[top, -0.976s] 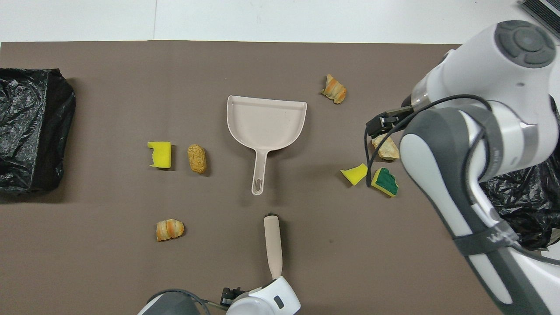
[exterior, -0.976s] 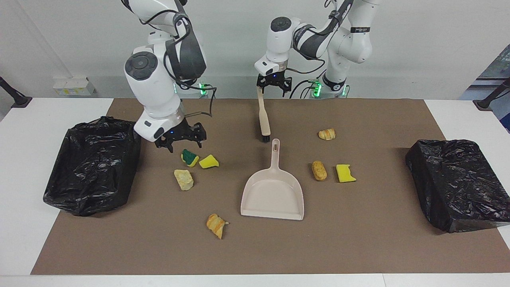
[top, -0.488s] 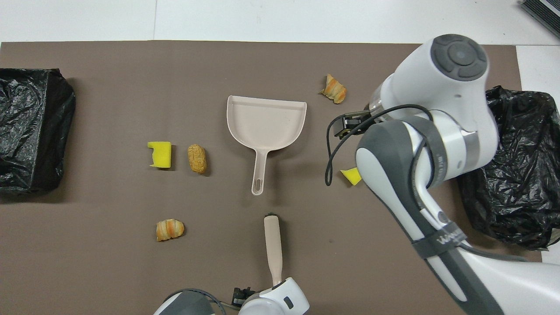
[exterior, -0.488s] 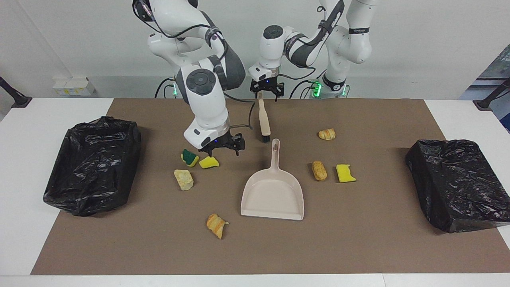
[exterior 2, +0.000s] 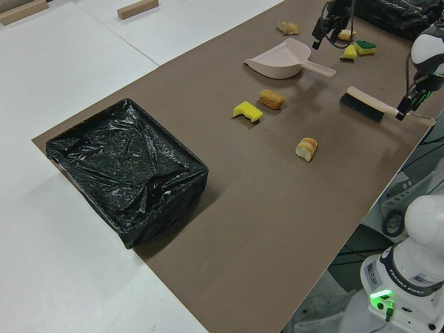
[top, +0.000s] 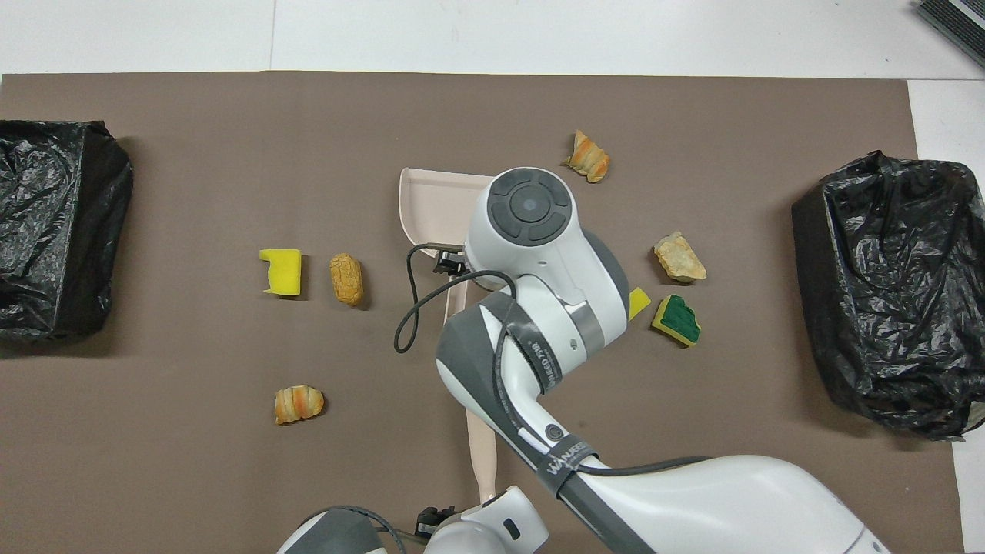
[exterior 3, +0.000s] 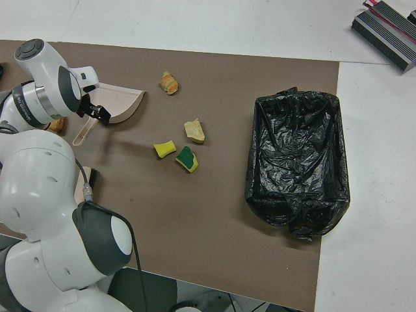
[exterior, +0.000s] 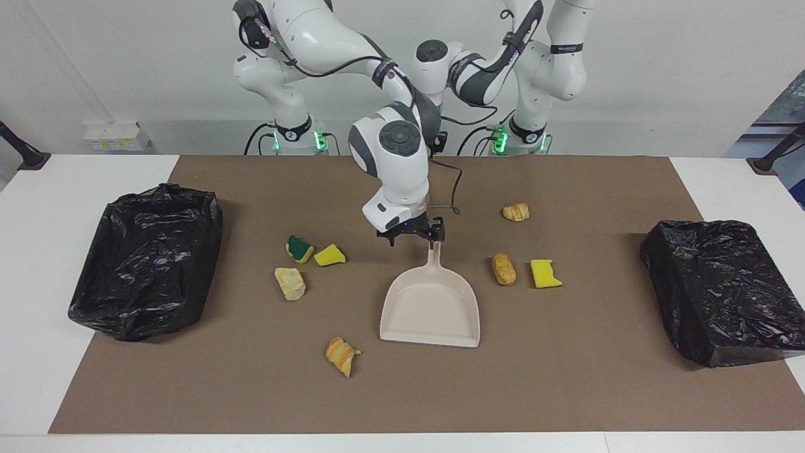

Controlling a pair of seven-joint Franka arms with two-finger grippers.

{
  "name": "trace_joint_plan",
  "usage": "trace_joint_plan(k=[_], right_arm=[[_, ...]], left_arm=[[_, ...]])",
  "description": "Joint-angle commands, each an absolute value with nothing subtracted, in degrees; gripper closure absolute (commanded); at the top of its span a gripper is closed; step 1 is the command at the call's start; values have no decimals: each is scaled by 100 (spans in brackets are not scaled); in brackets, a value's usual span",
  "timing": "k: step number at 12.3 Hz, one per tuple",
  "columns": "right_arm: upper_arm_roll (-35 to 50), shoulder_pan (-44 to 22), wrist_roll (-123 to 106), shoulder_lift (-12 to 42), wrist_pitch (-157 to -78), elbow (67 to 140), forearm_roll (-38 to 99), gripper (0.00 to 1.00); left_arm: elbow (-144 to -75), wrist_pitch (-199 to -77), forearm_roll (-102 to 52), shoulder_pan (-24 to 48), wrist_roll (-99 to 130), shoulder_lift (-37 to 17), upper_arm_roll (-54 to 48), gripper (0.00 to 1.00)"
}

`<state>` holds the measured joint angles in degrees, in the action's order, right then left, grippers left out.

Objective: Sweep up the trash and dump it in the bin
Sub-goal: 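Grasp the dustpan handle with the right gripper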

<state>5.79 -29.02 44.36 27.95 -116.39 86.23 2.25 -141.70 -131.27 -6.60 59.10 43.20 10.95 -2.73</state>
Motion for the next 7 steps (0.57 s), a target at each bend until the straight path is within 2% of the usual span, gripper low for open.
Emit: trace_joint_plan(k=[1, 2, 3, 5, 7], right_arm=[[563, -3189, 4973, 3225, -11637, 8060, 229, 0], [562, -3234, 4948, 3208, -11637, 8094, 63, 0], [571, -3287, 4948, 3173, -11628, 8095, -139, 0], [571, -3313, 4983, 3121, -11637, 8278, -123, 0], [571, -3313, 4992, 2945, -11645, 8612, -167, 0]], left_arm=[[-14168, -13227, -791, 6143, 4315, 880, -185, 24], [-14168, -13254, -808, 6144, 4342, 853, -185, 25], [-14159, -13332, -817, 6144, 4403, 835, -185, 38], [-14150, -13368, -826, 6144, 4395, 826, -176, 47], [-14133, -13333, -826, 6144, 4281, 826, -167, 85]])
